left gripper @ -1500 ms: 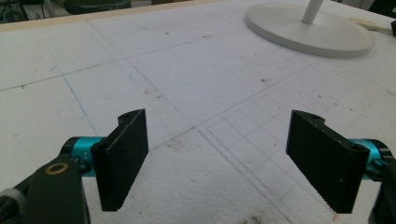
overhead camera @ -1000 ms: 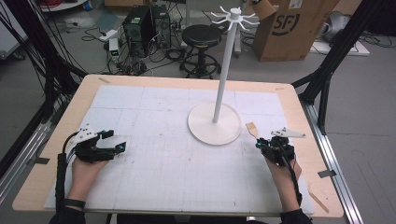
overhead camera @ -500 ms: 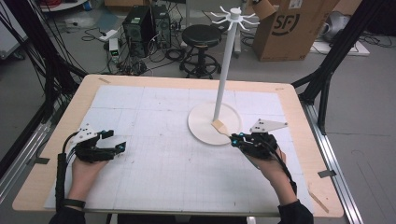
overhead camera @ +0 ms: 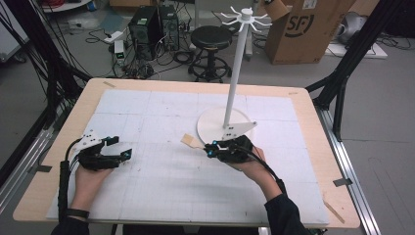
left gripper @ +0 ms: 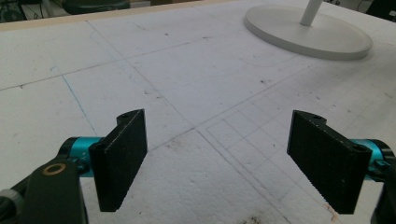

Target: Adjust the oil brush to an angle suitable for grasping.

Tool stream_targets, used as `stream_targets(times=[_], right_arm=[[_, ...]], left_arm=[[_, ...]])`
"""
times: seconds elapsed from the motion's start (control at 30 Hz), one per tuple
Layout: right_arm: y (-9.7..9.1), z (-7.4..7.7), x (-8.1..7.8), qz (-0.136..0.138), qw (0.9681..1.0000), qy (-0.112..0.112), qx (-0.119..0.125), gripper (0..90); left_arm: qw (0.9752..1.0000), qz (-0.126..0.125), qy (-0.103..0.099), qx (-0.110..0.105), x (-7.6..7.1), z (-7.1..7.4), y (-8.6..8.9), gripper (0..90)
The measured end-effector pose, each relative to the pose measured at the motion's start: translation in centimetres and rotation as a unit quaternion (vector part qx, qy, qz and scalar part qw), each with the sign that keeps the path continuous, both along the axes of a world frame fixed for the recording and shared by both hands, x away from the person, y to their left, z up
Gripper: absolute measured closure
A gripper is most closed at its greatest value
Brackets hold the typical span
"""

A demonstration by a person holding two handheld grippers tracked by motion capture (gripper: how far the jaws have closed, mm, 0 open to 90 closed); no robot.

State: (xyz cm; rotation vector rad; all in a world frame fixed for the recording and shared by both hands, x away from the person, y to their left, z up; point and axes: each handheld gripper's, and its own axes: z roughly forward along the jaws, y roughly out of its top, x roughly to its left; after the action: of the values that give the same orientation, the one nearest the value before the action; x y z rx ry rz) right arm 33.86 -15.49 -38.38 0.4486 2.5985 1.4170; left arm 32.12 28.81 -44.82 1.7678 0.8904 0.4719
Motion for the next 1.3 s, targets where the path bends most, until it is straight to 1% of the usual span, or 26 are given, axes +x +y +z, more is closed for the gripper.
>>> stream_targets(times=[0.03,0.1,0.23,0.27,0.3,0.33,0.37,0.57,0.6,0.7,0.8,0.83,0.9,0.97,1.07,1.1,1.13,1.17,1.23,1.27,1.3], right_arm=[[0.6,-0.3,0.1,0.008,1.0,-0.003,-0.003,82.7],[1.6,-0.7,0.2,0.03,0.9995,0.0,-0.012,82.7],[3.6,-1.5,0.5,0.06,0.9979,0.003,-0.023,82.7],[4.2,-1.7,0.4,0.068,0.9973,0.009,-0.026,82.7],[4.7,-1.8,0.5,0.07,0.9972,0.006,-0.027,82.7],[5.2,-2.0,0.5,0.074,0.9967,0.012,-0.032,82.7],[5.7,-2.2,0.6,0.08,0.9962,0.008,-0.034,82.7],[8.5,-3.4,0.6,0.108,0.9928,0.021,-0.048,82.7],[8.9,-3.6,0.7,0.111,0.9923,0.019,-0.052,82.7],[10.1,-4.3,0.8,0.117,0.9906,0.024,-0.066,82.7],[10.8,-4.8,0.9,0.122,0.9896,0.019,-0.074,82.6],[11.0,-4.9,0.9,0.122,0.9893,0.024,-0.076,82.6],[11.3,-5.1,0.9,0.125,0.9886,0.022,-0.081,82.6],[11.6,-5.3,0.9,0.128,0.9882,0.022,-0.08,82.6],[11.9,-5.5,1.0,0.13,0.9872,0.019,-0.09,82.4],[12.0,-5.7,0.9,0.13,0.9867,0.023,-0.094,82.3],[12.1,-5.8,0.9,0.129,0.9866,0.021,-0.097,81.9],[12.1,-5.9,0.9,0.128,0.9871,0.024,-0.094,81.8],[12.1,-5.8,0.9,0.126,0.9872,0.022,-0.095,81.0],[12.0,-5.8,0.9,0.124,0.9873,0.02,-0.098,79.4],[11.9,-5.6,0.8,0.121,0.9879,0.019,-0.096,75.9]], left_arm=[[1.0,0.0,0.0,-0.001,0.0,0.0,0.0,20.8],[1.0,0.0,0.0,-0.001,0.0,0.0,0.0,20.8],[1.0,0.0,0.0,-0.002,0.0,0.0,0.0,20.7],[1.0,0.0,0.001,-0.002,0.0,0.0,0.0,20.7],[1.0,0.0,0.001,-0.002,0.0,0.0,0.0,20.7],[1.0,0.0,0.001,-0.003,0.0,0.0,0.0,20.7],[1.0,0.0,0.0,-0.001,0.0,0.0,0.1,20.7],[1.0,0.0,0.001,-0.006,0.0,0.0,0.1,20.6],[1.0,0.0,0.001,-0.007,0.0,0.0,0.1,20.6],[1.0,0.001,0.0,-0.005,0.0,0.0,0.1,20.6],[1.0,0.001,0.0,-0.003,0.0,0.0,0.1,20.6],[1.0,0.001,0.0,-0.002,0.0,0.0,0.0,20.6],[1.0,0.001,0.0,-0.003,0.0,0.0,0.0,20.6],[1.0,0.001,0.0,-0.002,0.0,0.0,0.0,20.6],[1.0,0.001,0.0,-0.003,0.0,0.0,0.0,20.6],[1.0,0.001,0.0,-0.003,0.0,0.0,0.0,20.7],[1.0,0.001,0.0,-0.002,0.0,0.0,0.0,20.6],[1.0,0.0,0.0,-0.003,0.0,0.0,0.0,20.6],[1.0,0.001,0.0,-0.002,0.0,0.0,0.0,20.7],[1.0,0.001,0.0,-0.003,0.0,0.0,0.0,20.7],[1.0,0.001,0.0,-0.002,0.0,0.0,0.0,20.6]])
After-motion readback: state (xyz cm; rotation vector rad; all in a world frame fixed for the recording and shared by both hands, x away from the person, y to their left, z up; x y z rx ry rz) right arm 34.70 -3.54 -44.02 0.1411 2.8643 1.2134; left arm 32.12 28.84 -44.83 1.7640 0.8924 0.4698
